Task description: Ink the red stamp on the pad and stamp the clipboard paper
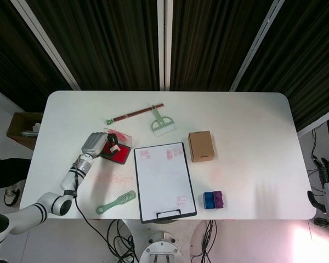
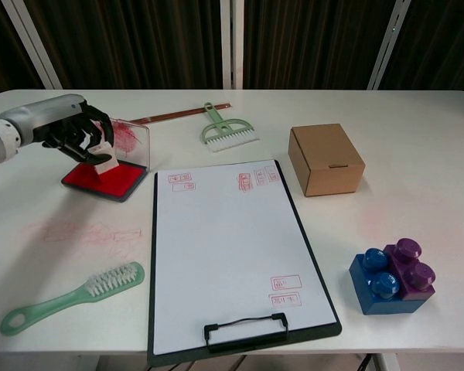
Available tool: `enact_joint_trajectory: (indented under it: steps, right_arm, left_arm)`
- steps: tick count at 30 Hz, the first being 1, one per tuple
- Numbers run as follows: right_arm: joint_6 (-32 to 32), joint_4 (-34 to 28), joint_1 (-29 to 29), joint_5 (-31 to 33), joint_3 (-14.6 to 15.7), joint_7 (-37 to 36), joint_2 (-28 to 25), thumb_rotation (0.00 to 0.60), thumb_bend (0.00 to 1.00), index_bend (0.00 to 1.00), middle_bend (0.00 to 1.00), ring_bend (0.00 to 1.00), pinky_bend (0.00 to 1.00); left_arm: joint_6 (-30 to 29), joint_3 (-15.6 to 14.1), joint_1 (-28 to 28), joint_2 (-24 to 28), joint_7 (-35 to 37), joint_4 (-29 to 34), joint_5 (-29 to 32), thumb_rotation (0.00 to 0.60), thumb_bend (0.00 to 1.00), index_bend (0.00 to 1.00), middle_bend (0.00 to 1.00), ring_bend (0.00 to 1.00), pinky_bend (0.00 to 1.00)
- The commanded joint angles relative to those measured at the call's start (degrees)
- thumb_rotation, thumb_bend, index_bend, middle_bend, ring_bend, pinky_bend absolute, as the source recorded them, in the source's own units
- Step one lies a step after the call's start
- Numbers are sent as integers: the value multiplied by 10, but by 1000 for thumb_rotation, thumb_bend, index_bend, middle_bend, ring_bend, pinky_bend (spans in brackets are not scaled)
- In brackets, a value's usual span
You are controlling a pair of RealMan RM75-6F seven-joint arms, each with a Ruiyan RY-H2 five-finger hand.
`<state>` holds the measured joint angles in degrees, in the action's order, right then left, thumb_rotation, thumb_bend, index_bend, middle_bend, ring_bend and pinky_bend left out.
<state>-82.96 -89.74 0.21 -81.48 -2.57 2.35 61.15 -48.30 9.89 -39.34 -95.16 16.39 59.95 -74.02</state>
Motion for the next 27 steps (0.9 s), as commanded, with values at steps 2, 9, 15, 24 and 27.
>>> enact_joint_trajectory:
  steps: [2,9,15,24,27]
  right_arm:
    - [0,3,0,0,0,-4,0,600,273,0,0,0,0]
    - [6,16,2,-4,2,-17,7,600,275,0,0,0,0]
    - [7,25,2,-7,4,-27,10,600,275,0,0,0,0]
    - [6,34,-1,-10,6,-39,9,600,276,0,0,0,0]
    - [6,36,-1,-9,6,-41,10,600,276,0,0,0,0]
  left_arm:
    - [-14,10,4,43,-1,70,-1,600,419,651,693,870,941]
    - [-30,16,8,108,-58,204,7,600,419,651,693,869,941]
    - [-40,15,-1,87,-117,241,24,600,420,651,693,870,941]
    - [-32,14,-32,9,-172,216,41,600,420,650,693,872,941]
    - [-26,17,-40,-10,-177,197,49,600,421,649,693,873,941]
